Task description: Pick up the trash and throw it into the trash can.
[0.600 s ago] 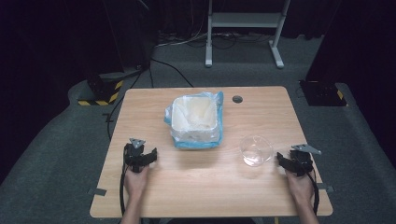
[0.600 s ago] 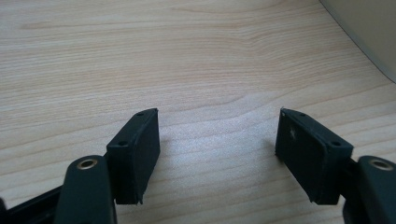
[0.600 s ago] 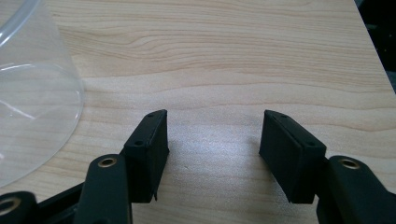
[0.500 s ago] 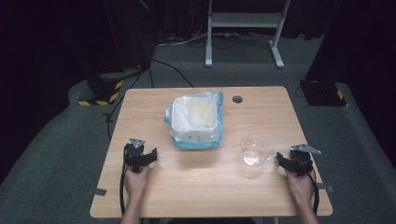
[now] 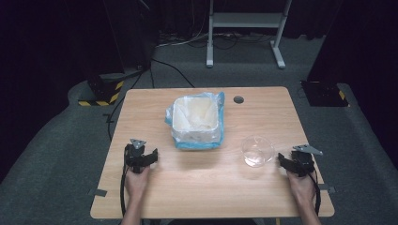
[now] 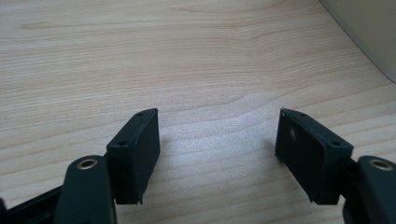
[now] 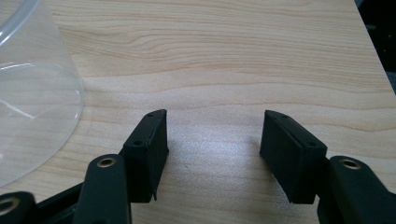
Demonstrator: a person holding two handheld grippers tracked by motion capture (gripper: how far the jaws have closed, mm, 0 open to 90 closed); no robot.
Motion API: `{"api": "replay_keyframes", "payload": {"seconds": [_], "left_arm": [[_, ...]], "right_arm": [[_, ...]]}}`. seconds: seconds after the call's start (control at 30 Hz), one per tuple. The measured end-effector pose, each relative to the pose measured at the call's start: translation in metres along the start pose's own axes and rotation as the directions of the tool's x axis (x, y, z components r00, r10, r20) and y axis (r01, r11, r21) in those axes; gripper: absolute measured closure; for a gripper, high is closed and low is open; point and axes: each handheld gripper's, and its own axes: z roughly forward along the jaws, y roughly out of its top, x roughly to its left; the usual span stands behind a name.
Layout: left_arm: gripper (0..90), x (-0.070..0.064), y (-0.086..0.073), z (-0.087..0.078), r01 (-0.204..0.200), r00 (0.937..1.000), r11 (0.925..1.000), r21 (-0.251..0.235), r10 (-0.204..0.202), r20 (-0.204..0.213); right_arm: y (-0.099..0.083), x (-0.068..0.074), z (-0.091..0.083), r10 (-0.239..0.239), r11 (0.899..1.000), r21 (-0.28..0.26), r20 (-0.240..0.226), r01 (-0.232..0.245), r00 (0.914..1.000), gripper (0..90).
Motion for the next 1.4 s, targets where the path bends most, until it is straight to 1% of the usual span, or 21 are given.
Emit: {"api": "replay_keyframes", "payload": {"seconds": [0.3, 0.4, 0.63, 0.87, 1.0, 1.13, 1.23, 1.33, 1.4], "left_arm": [[30.3, 0.000, 0.000, 0.000, 0.000, 1.0000, 1.0000, 0.000, 0.000, 0.000], [30.4, 0.000, 0.000, 0.000, -0.001, 1.0000, 1.0000, 0.000, 0.001, -0.001], [30.3, 0.000, 0.000, 0.000, -0.001, 1.0000, 1.0000, 0.000, 0.001, -0.001], [30.3, 0.000, 0.000, 0.000, 0.000, 1.0000, 1.0000, 0.000, 0.000, 0.000], [30.3, 0.000, 0.000, 0.000, 0.000, 1.0000, 1.0000, 0.000, 0.000, 0.000], [30.3, 0.000, 0.000, 0.000, 0.000, 1.0000, 1.0000, 0.000, 0.000, 0.000], [30.3, 0.000, 0.000, 0.000, 0.000, 1.0000, 1.0000, 0.000, 0.000, 0.000], [30.3, 0.000, 0.000, 0.000, -0.001, 1.0000, 1.0000, 0.000, 0.001, 0.000], [30.3, 0.000, 0.000, 0.000, 0.000, 1.0000, 1.0000, 0.000, 0.000, -0.001]], "right_arm": [[0.000, 0.000, 0.000, -0.005, 1.000, -0.001, -0.001, 0.005, 1.0000, 41.1], [0.000, -0.001, 0.000, -0.005, 1.000, -0.003, 0.001, 0.005, 1.0000, 42.8], [-0.001, -0.002, -0.002, 0.010, 1.000, -0.011, -0.012, -0.011, 0.9999, 45.4], [-0.003, -0.003, -0.005, 0.028, 0.999, -0.017, -0.030, -0.028, 0.9992, 46.0], [-0.003, -0.003, -0.010, 0.038, 0.999, -0.033, -0.048, -0.039, 0.9981, 46.7], [-0.002, -0.003, -0.012, 0.044, 0.998, -0.038, -0.060, -0.046, 0.9972, 46.9], [-0.002, -0.003, -0.016, 0.055, 0.997, -0.054, -0.077, -0.059, 0.9955, 48.5], [-0.001, -0.003, -0.019, 0.058, 0.996, -0.067, -0.095, -0.064, 0.9938, 48.9], [-0.001, -0.003, -0.021, 0.057, 0.996, -0.070, -0.098, -0.064, 0.9935, 48.8]]}}
